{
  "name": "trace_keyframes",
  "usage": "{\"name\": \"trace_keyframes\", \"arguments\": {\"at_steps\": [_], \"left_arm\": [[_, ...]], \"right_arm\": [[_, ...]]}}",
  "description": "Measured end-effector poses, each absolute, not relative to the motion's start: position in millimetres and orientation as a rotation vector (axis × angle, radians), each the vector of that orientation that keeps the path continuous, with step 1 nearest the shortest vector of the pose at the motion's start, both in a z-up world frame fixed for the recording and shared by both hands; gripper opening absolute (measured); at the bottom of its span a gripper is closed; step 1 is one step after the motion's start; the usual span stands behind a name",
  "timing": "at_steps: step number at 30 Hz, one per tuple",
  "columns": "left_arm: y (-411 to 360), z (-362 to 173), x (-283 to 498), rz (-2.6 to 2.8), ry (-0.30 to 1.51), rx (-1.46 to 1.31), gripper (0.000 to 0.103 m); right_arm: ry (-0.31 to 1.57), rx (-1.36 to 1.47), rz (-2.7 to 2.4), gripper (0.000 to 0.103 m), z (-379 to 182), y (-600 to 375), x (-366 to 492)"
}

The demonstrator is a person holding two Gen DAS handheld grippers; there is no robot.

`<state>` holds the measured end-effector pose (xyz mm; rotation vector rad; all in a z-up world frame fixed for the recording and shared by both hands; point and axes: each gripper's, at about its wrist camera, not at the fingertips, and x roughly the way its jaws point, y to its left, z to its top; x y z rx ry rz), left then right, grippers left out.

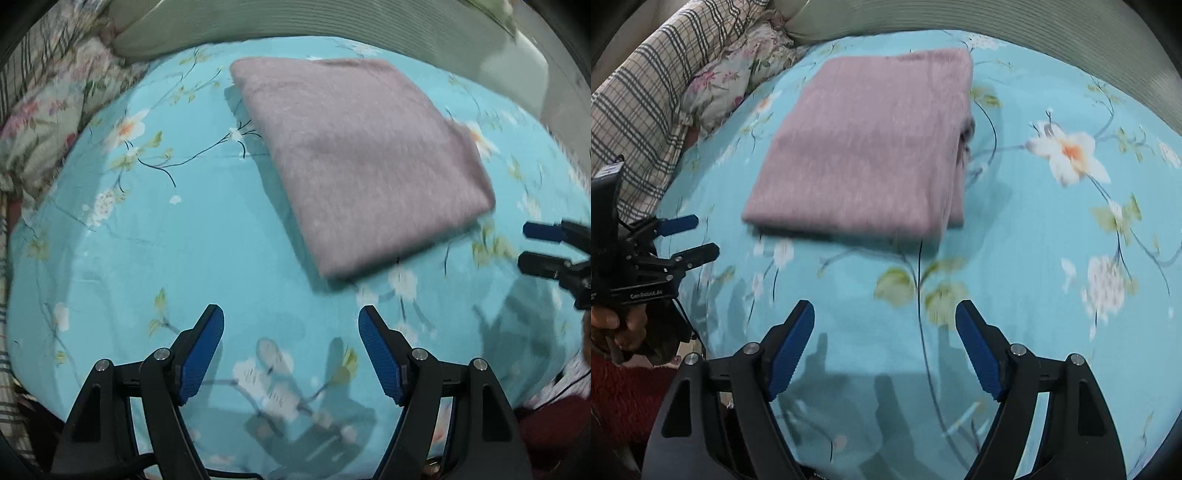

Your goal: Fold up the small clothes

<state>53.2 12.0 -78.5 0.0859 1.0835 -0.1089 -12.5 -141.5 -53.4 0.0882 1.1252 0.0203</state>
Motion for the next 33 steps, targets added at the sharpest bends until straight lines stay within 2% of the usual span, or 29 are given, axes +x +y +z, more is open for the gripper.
{"name": "trace_keyframes", "arguments": {"at_steps": [6, 7, 9, 12, 17, 26, 33], "left_arm": [[5, -62, 20, -0.139, 1.03, 0.185, 0.076], [5, -56, 17, -0.141, 1.017, 0.193, 0.076], [3, -42, 11, -0.143, 0.987, 0.207, 0.077], [-1, -21, 7, -0.113, 0.933, 0.233, 0.086], [-1, -11, 16, -0.077, 0.908, 0.216, 0.092], [-3, -31, 43, -0.037, 0.967, 0.191, 0.092], [-15, -25, 46, -0.03, 0.962, 0.214, 0.092]], "right_arm": [[1.087, 0.066, 0.026, 0.081, -30, -130, -34], [1.069, 0.06, 0.031, 0.084, -22, -128, -36], [1.037, 0.054, 0.038, 0.096, -8, -123, -38], [0.989, 0.028, 0.053, 0.102, 7, -115, -40], [1.002, 0.023, 0.045, 0.102, -4, -117, -28], [1.037, 0.052, 0.041, 0.102, -30, -120, -2], [1.009, 0.052, 0.044, 0.102, -18, -122, 9]]}}
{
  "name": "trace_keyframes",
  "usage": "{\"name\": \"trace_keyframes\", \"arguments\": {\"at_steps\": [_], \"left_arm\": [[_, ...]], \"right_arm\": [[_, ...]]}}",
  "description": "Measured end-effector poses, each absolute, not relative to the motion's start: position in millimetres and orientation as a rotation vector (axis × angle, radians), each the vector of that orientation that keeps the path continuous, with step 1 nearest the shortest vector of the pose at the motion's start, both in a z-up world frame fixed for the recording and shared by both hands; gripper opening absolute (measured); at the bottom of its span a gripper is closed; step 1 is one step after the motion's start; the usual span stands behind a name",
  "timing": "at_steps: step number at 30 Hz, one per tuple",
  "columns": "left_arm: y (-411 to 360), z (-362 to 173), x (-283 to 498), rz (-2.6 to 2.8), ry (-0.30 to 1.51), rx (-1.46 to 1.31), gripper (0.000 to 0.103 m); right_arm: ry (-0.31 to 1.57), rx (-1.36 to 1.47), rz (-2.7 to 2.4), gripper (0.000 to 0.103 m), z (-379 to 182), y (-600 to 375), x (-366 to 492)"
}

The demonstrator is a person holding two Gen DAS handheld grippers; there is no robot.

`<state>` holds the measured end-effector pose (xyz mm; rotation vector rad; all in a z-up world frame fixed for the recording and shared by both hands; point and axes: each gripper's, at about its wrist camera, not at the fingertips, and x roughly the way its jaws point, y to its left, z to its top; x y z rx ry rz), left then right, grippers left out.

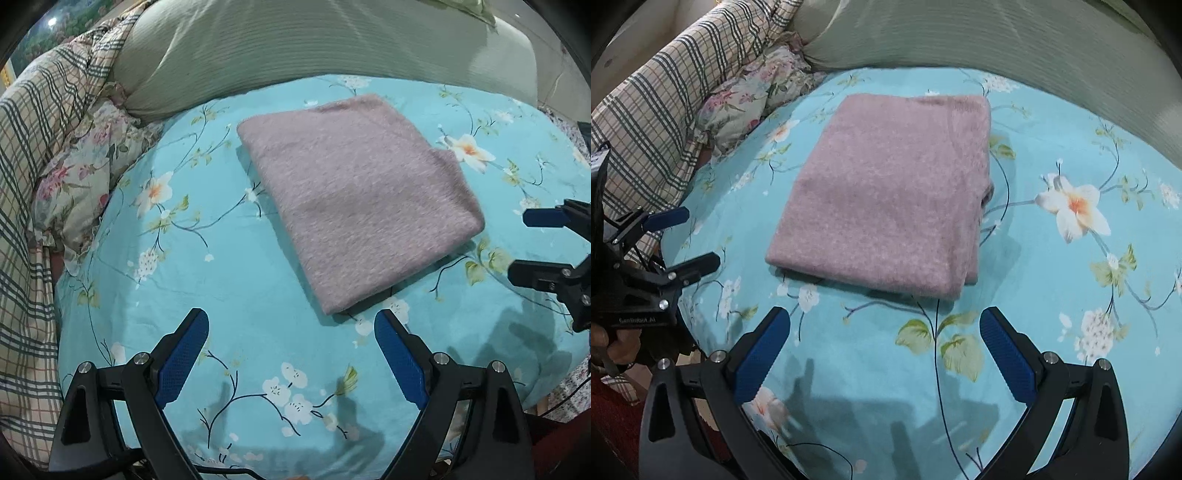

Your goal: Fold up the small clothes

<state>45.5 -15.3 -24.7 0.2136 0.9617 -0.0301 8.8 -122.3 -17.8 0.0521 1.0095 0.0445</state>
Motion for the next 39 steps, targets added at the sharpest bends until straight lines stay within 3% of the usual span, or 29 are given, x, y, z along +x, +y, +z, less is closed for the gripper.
{"name": "trace_keyframes", "arguments": {"at_steps": [39], "left_arm": [[-23, -7, 75, -0.06, 0.981, 0.135, 0.092]], "right_arm": [[1.025, 0.055, 0.042, 0.102, -8, -127, 36]]}}
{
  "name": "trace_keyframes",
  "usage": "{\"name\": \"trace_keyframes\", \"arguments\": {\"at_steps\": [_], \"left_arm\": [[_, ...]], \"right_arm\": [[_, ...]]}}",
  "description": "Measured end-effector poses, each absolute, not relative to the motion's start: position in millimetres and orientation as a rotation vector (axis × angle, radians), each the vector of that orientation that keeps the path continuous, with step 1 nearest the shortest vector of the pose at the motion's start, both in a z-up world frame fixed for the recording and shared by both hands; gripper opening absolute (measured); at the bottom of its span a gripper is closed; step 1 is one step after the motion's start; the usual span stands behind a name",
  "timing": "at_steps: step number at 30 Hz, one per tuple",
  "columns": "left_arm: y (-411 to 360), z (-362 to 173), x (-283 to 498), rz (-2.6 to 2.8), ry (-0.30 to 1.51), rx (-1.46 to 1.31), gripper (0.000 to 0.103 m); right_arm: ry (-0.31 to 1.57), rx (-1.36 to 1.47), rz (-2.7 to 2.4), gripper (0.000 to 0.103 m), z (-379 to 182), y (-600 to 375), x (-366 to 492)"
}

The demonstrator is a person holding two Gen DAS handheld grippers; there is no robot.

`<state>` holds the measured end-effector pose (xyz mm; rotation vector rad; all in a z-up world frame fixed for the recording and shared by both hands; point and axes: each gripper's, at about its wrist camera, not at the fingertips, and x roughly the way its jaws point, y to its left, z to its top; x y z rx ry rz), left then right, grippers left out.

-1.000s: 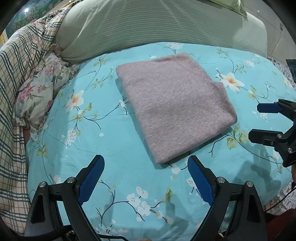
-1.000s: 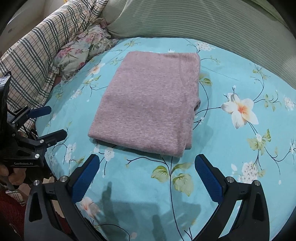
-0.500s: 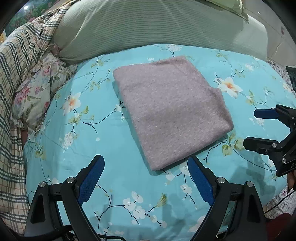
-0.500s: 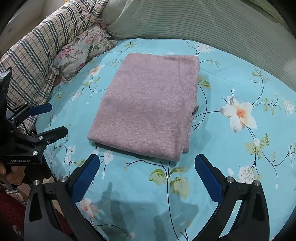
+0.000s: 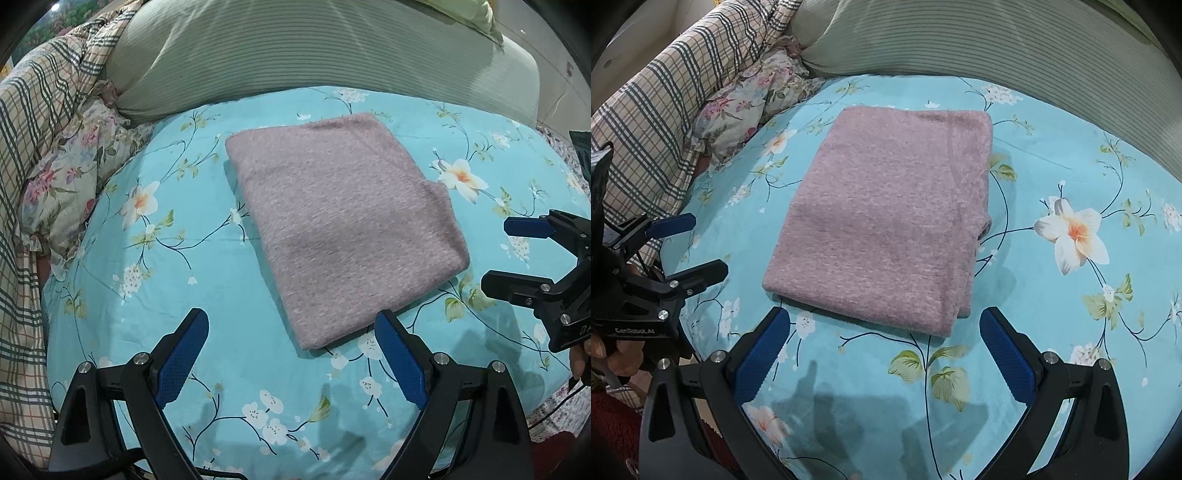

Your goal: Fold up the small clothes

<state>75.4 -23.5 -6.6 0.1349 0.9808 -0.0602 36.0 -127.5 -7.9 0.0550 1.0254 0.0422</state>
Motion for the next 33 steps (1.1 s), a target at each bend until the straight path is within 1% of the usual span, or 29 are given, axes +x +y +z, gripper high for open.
{"name": "trace_keyframes", "arguments": {"at_steps": [33], "left_arm": [[-21, -10, 89, -0.061, 0.992, 0.105, 0.092]], "right_arm": [[1.033, 0.087, 0.038, 0.102, -12, -128, 43]]}}
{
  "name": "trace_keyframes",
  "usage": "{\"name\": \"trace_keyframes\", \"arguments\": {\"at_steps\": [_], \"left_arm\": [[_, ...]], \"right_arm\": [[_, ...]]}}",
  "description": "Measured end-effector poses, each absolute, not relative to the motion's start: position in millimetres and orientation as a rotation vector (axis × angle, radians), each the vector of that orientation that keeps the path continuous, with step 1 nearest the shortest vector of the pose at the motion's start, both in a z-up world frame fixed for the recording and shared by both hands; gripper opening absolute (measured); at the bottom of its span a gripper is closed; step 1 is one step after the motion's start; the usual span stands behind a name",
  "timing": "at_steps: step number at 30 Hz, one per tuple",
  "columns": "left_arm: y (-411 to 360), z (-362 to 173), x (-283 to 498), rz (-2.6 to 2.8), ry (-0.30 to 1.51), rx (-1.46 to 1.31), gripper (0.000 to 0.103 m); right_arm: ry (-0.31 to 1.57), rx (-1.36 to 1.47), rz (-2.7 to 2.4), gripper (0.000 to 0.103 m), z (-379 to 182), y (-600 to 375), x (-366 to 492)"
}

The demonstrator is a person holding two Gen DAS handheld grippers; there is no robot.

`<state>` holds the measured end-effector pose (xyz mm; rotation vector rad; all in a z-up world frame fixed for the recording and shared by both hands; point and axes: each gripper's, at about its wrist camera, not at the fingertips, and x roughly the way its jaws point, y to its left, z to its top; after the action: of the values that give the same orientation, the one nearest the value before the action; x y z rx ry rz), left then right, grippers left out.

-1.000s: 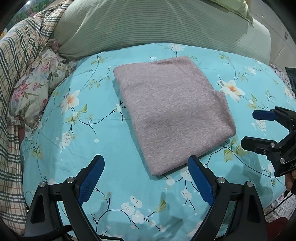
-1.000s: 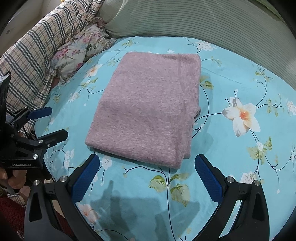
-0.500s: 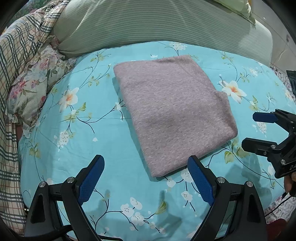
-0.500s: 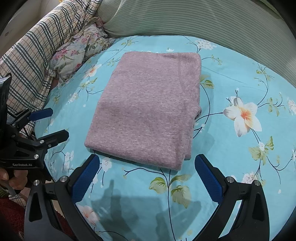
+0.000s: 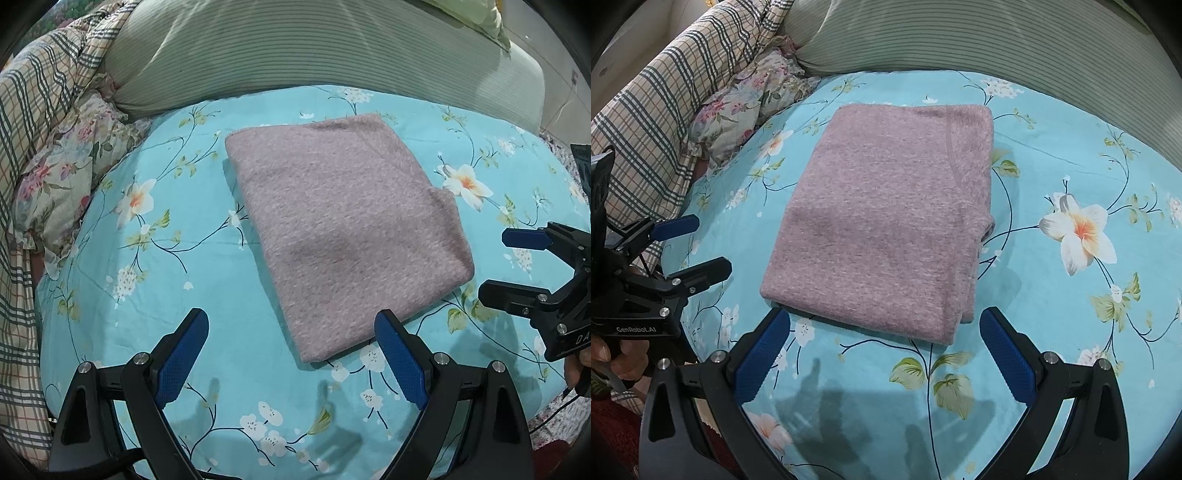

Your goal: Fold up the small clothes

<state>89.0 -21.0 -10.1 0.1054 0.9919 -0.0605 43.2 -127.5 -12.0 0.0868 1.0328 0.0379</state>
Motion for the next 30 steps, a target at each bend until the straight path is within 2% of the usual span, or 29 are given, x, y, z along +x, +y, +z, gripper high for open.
{"name": "trace_keyframes", "arguments": {"at_steps": [30], "left_arm": [[-26.6, -7.2, 92.6, -0.058, 0.989, 0.113, 0.092]], "right_arm": [[1.025, 0.094, 0.039, 0.102, -7.9, -126.9, 45.8]]}}
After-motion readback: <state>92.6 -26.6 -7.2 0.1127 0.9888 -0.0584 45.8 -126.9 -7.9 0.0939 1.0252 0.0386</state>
